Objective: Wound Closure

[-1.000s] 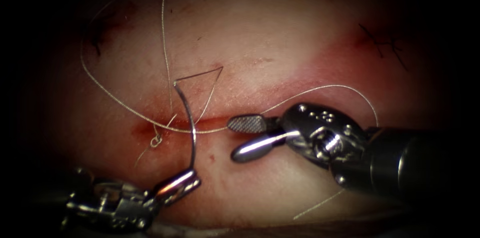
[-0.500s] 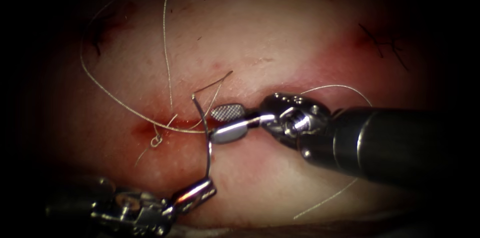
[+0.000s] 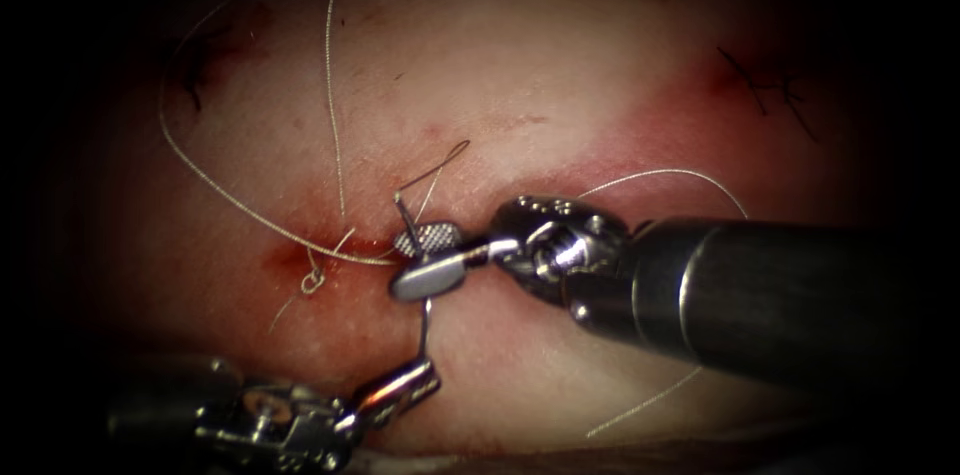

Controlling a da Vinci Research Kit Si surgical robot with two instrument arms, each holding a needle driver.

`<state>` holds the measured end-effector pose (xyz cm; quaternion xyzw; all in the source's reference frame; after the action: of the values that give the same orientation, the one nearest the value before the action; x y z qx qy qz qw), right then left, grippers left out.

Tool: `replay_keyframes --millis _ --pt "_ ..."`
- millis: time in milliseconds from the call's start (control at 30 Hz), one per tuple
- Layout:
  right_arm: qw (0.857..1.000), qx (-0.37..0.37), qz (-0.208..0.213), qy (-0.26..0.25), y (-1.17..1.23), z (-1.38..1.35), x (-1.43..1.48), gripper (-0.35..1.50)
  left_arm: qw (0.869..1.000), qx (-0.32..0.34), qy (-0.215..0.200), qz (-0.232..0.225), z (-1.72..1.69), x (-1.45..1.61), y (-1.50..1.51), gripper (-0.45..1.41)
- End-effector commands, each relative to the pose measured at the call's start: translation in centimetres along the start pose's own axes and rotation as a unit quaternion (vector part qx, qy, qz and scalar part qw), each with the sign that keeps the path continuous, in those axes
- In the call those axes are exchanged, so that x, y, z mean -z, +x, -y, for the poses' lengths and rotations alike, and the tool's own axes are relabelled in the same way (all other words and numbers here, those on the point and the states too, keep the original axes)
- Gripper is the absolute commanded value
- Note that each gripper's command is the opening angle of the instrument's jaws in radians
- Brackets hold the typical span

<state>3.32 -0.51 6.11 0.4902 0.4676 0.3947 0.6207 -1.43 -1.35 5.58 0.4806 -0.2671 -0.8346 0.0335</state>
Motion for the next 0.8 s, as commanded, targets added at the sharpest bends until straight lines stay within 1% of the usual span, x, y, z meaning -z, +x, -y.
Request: replay_keyframes --millis 33,133,200,300,500,600,633,667,700,733,767,800 --pt "1.0 0.001 0.005 0.0 -0.01 -0.05 -0.1 1.04 1.0 0.001 -0.001 0.0 -0.09 -0.04 0.0 -0.45" --pt "1.0 0.004 0.012 -0.011 0.0 -0.04 -0.11 0.99 1.0 0.001 -0.001 0.0 -0.09 -0.03 0.0 -0.45" --pt "0.999 0.018 0.013 -0.033 0.0 -0.02 -0.11 0.93 1.0 0.001 -0.001 0.0 -0.09 -0.03 0.0 -0.45" --pt "0.998 0.036 0.008 -0.055 0.04 0.0 -0.1 0.88 1.0 -0.001 -0.001 0.0 -0.09 -0.03 0.01 -0.45" --pt "0.995 0.061 -0.003 -0.082 0.15 0.03 -0.1 0.88 1.0 -0.001 -0.003 -0.001 -0.09 -0.03 0.02 -0.45" --pt "0.993 0.071 -0.001 -0.095 0.14 0.09 -0.15 0.88 1.0 -0.001 -0.003 -0.001 -0.09 -0.03 0.02 -0.45" --pt "0.992 0.074 0.003 -0.097 0.12 0.1 -0.17 0.81 1.0 -0.001 -0.003 -0.001 -0.09 -0.03 0.02 -0.45" --pt "0.992 0.077 0.007 -0.099 0.11 0.11 -0.18 0.63 1.0 -0.001 -0.003 -0.001 -0.09 -0.03 0.02 -0.45" --pt "0.992 0.077 0.011 -0.102 0.1 0.11 -0.18 0.56 1.0 -0.001 -0.003 -0.001 -0.09 -0.03 0.03 -0.45" --pt "0.992 0.078 0.012 -0.103 0.1 0.1 -0.18 0.54 1.0 -0.001 -0.003 -0.001 -0.09 -0.03 0.03 -0.45" --pt "0.992 0.078 0.012 -0.103 0.1 0.08 -0.16 0.42 1.0 -0.001 -0.004 -0.002 -0.08 -0.02 0.03 -0.45" --pt "0.991 0.078 0.012 -0.104 0.1 0.07 -0.15 0.41 1.0 -0.001 -0.004 -0.002 -0.08 -0.02 0.03 -0.45"
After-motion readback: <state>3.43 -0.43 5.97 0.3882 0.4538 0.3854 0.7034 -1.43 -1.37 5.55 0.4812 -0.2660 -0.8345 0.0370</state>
